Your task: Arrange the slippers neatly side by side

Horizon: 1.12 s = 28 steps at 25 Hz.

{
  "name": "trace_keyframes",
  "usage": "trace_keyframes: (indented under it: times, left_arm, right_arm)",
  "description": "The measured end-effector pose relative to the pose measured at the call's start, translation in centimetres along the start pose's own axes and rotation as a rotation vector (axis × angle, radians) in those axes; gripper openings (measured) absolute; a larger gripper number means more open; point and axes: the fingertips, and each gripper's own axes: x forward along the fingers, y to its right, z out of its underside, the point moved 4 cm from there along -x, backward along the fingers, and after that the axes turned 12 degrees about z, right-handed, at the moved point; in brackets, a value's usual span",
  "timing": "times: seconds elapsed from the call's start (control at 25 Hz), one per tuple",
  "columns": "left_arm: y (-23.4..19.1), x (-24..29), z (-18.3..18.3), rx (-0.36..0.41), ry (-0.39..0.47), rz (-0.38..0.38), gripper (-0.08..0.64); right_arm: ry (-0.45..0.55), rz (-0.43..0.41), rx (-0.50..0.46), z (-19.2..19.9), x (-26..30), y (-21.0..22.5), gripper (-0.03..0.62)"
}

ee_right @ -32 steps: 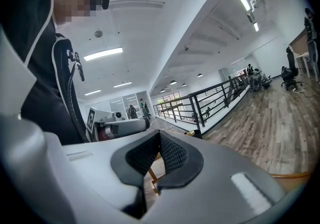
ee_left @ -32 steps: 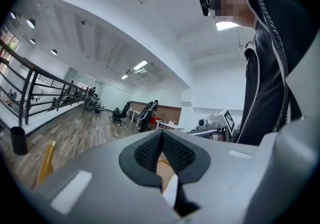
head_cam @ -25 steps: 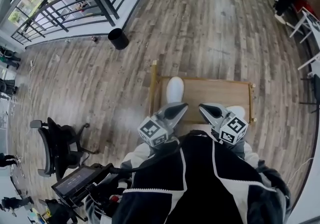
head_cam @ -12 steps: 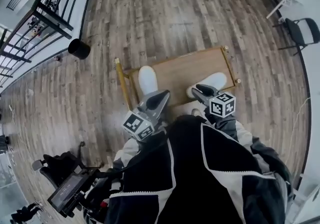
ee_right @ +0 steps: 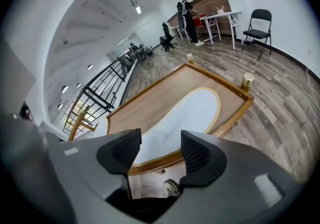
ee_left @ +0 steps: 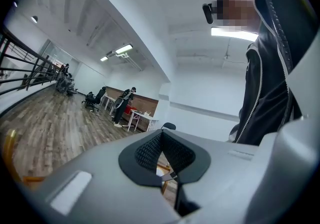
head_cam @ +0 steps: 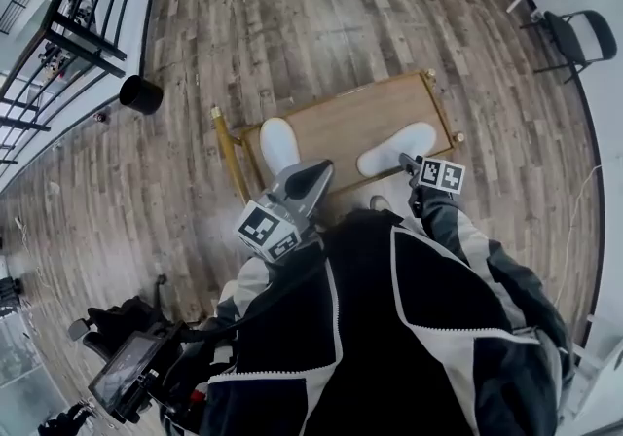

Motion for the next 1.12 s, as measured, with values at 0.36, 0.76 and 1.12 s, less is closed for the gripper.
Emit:
trace_keyframes:
  times: [0.36,0.76,1.12]
  left_arm:
    - [1.8,0.5,0.3,-0.002,-0.005,-0.040,0.019]
    - [1.2,-1.8,0.1,-0.010,0.010,-0.117,0.020]
    - [0.8,-2.5,0.2,-0.008,0.030,-0.148,0.019]
  right_arm:
    - [-0.102,0.037,0.231,-0.8,5.3,3.9,0.235]
    - [-0.080,0.026,0.237,-1.9,6.3,3.3,0.023]
    - [0.069,-0.151,0.050,-6.8,3.1,-3.0,0.020]
